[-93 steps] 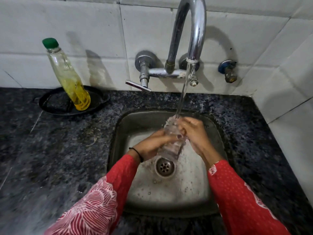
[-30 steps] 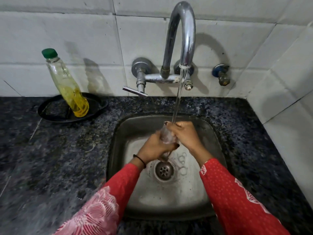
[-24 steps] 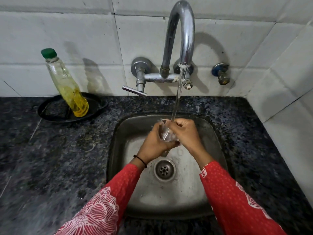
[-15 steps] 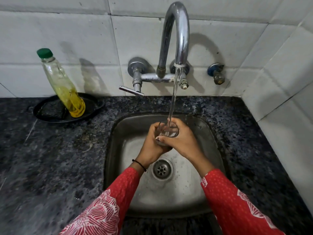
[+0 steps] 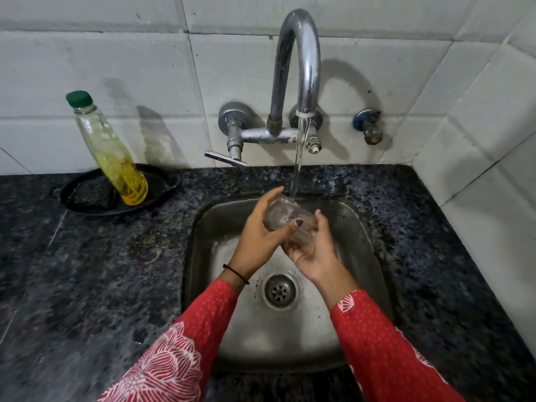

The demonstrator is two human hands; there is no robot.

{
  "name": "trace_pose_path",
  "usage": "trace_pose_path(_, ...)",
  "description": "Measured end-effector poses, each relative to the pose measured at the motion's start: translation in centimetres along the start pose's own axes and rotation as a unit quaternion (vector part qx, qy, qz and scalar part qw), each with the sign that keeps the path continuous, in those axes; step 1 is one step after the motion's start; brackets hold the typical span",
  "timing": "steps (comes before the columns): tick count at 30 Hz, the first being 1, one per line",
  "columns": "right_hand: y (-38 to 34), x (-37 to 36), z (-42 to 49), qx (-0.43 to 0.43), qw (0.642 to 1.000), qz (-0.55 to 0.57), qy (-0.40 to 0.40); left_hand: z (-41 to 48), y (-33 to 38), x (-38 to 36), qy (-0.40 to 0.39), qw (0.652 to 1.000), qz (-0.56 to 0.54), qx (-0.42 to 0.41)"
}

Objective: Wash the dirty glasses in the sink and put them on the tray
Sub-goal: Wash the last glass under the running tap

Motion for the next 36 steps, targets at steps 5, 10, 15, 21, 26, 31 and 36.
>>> trace_pose_path(5,-0.7,-0.7,0.2,0.016,0.999,-0.038,-0.024,0.1,-0.8,0.6,0.055,0.998,-0.026,0.029)
trace_pose_path(10,-2.0,-4.0,-1.1,0.129,0.951,-0.235,-0.152,-1.3,-4.7,0.0,0.075,0.933,-0.277,0.217)
trace_pose_path(15,-2.7,-6.5,-2.2,0.24,0.881,-0.356,-0.196,-3.1,-6.2,-2.2,-0.016,0.916,-0.285,0.283)
trace_pose_path(21,-4.5,-7.3,-3.6,0.334,0.841,-0.389,-0.173,0.5,-4.1,2.2,0.074,0.971,-0.083,0.211)
trace_pose_path(26,-4.9,-8.0,-4.8,0.36,0.819,-0.417,-0.161,5.0,0.6,9.2,0.278,0.951,-0.021,0.133)
trace_pose_path(31,-5.2,-8.8,-5.6,0.377,0.82,-0.408,-0.14,6.6,4.8,9.4,0.236,0.921,0.309,0.016)
trace_pose_path(36,-4.6,-8.4,-6.9,0.373,0.81,-0.429,-0.143,5.1,4.6,10.2,0.223,0.937,0.268,0.001)
Point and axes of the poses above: each hand's wrist, its own z-axis towards the middle knuckle, its own x-axis out of the back of the hand, y = z × x, the point moved 8 cm from there along z, towards the middle knuckle, and after that the axes turned 12 degrees about z, right-handed, at the moved point
